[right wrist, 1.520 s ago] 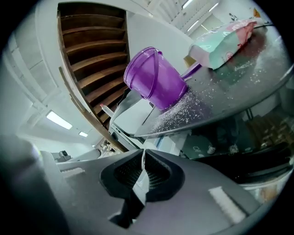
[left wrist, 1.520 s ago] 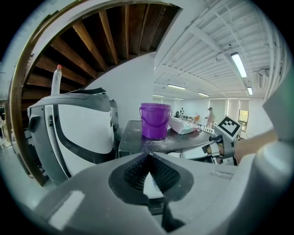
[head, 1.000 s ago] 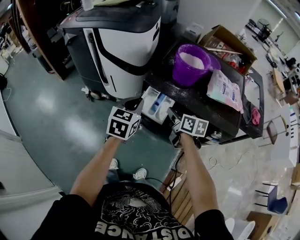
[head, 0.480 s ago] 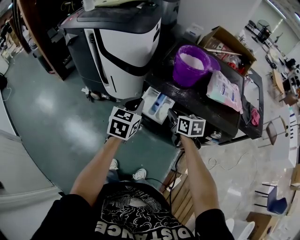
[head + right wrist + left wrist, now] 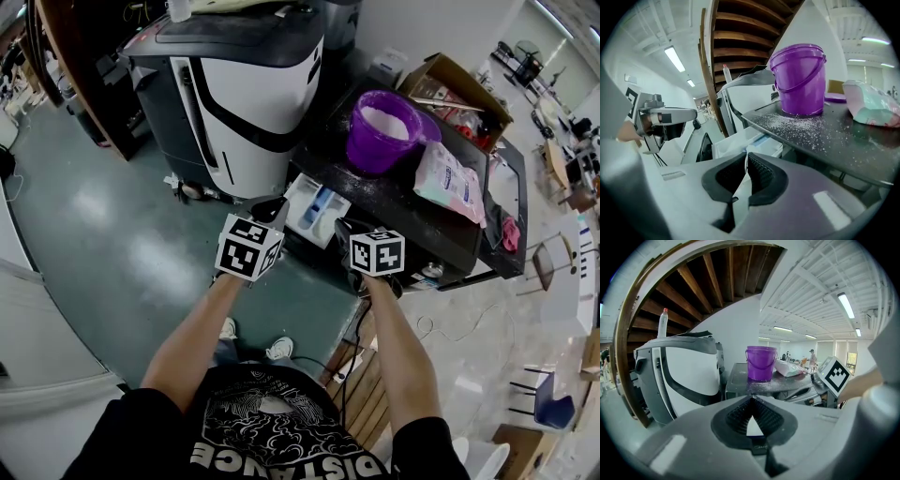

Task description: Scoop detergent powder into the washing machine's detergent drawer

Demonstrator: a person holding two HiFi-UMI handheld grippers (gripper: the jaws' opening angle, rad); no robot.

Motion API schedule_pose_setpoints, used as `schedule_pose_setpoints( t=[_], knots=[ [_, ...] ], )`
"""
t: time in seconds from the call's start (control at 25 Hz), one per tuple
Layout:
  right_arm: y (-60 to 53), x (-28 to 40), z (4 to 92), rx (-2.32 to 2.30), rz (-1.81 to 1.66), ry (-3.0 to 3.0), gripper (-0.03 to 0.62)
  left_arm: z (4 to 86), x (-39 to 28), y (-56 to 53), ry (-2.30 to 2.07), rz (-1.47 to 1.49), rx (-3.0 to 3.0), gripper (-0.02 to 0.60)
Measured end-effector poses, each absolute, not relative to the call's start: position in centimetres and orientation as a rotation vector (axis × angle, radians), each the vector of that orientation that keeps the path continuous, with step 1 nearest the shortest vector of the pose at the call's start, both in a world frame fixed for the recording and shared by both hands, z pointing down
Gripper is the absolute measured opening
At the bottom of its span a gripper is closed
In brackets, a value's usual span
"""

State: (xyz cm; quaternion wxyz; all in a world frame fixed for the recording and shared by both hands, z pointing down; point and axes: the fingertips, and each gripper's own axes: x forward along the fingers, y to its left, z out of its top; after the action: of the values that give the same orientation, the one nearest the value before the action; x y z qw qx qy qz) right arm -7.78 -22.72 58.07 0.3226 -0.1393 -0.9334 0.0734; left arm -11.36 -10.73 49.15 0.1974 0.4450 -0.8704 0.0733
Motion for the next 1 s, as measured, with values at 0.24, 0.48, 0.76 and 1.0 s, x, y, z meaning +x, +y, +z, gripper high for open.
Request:
schedule_pose_setpoints(
  t=[0.24, 0.48, 0.76, 1.0],
  knots=[
    [-22.6, -7.8, 58.1, -0.386, 0.075, -2.436, 0.035, 49.1, -11.4, -10.8, -2.433, 0.208, 1.246, 0.005],
    [-22.1, -7.8, 58.2, -0.408, -0.022, -2.418, 0.035, 49.1, -11.6, -10.9, -2.428, 0.208, 1.254, 0.005],
    [-21.9, -7.8, 58.2, -0.414, -0.120, -2.409, 0.035, 49.0, -11.6, -10.9, -2.426, 0.211, 1.260, 0.005],
    [-21.7, -7.7, 58.3, -0.418, -0.211, -2.401, 0.035, 49.3, -11.4, -10.5, -2.424, 0.212, 1.253, 0.005]
  ],
)
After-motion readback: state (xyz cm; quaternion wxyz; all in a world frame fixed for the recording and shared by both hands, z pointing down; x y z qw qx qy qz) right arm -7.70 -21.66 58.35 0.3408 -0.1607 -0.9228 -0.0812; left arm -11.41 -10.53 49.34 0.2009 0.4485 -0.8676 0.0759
